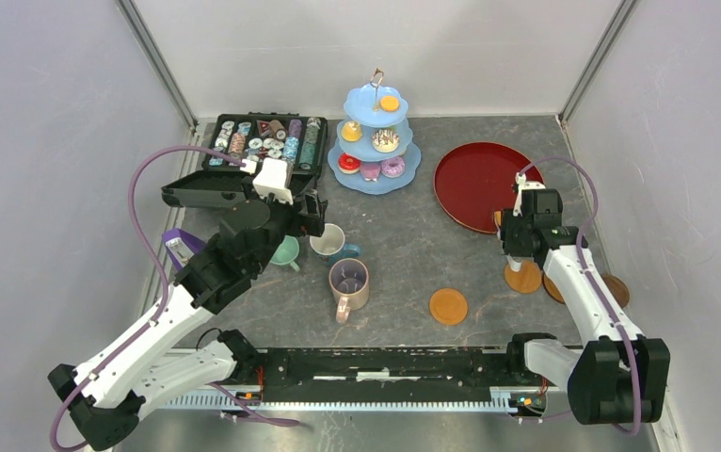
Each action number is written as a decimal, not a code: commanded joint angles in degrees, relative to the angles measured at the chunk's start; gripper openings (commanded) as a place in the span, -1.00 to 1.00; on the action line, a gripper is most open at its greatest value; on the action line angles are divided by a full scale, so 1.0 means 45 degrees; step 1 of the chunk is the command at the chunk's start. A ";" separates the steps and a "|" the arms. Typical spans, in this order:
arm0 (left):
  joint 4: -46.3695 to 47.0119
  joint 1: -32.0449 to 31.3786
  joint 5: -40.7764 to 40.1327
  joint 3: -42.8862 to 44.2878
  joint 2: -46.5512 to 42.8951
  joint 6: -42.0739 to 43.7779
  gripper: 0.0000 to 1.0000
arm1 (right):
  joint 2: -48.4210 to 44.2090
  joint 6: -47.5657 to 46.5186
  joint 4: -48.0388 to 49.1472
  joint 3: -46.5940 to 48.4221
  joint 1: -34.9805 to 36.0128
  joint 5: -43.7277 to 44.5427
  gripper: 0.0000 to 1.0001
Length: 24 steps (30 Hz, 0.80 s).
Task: Serve the afternoon tea
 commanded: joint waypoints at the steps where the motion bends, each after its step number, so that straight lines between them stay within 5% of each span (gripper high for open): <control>1: 0.0177 -0.0009 0.0076 0.0329 0.0067 -0.0410 1.00 | 0.0081 -0.0129 0.0658 0.0112 -0.0045 -0.0501 -0.25; 16: 0.0159 -0.0009 0.0022 0.0373 0.0154 -0.0391 1.00 | 0.0005 -0.0345 0.1535 0.0487 -0.0049 -0.1119 -0.68; 24: 0.0174 -0.0009 0.0051 0.0353 0.0117 -0.0415 1.00 | -0.1004 -0.0520 0.2887 0.0684 -0.0055 -0.3462 -0.79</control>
